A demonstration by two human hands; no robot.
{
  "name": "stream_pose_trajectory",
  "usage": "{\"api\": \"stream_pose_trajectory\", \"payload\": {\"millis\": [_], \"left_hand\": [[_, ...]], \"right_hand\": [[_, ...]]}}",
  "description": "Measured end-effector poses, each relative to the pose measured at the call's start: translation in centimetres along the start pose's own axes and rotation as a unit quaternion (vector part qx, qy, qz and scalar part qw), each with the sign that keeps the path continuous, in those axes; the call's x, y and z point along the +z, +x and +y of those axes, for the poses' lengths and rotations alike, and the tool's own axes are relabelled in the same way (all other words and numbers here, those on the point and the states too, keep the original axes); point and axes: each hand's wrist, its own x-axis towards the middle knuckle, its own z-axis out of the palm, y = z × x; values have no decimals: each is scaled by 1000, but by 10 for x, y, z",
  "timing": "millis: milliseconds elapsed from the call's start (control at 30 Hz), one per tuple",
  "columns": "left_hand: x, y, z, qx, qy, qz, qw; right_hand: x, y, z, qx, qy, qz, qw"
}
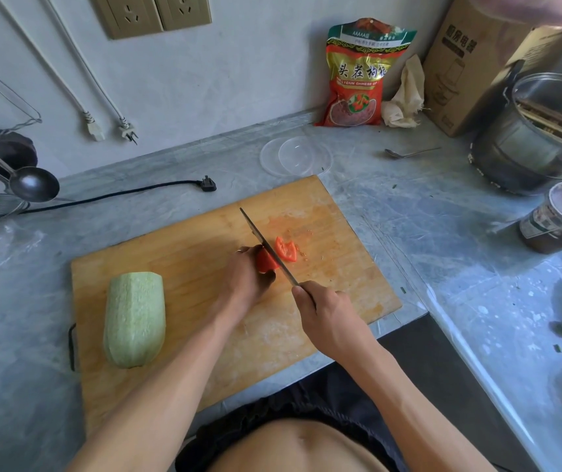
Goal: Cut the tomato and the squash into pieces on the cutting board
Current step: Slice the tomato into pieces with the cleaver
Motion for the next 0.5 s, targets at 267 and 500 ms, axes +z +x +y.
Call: {"api": "stream_pose_trajectory", "payload": {"millis": [267, 500], "left_hand": [[-3, 1, 0, 16, 8, -1, 1000], [-3, 3, 0, 15, 10, -14, 1000]], "right_hand": [[2, 7, -3, 8, 14, -3, 1000], [0, -1, 1, 0, 19, -2, 1000]]}}
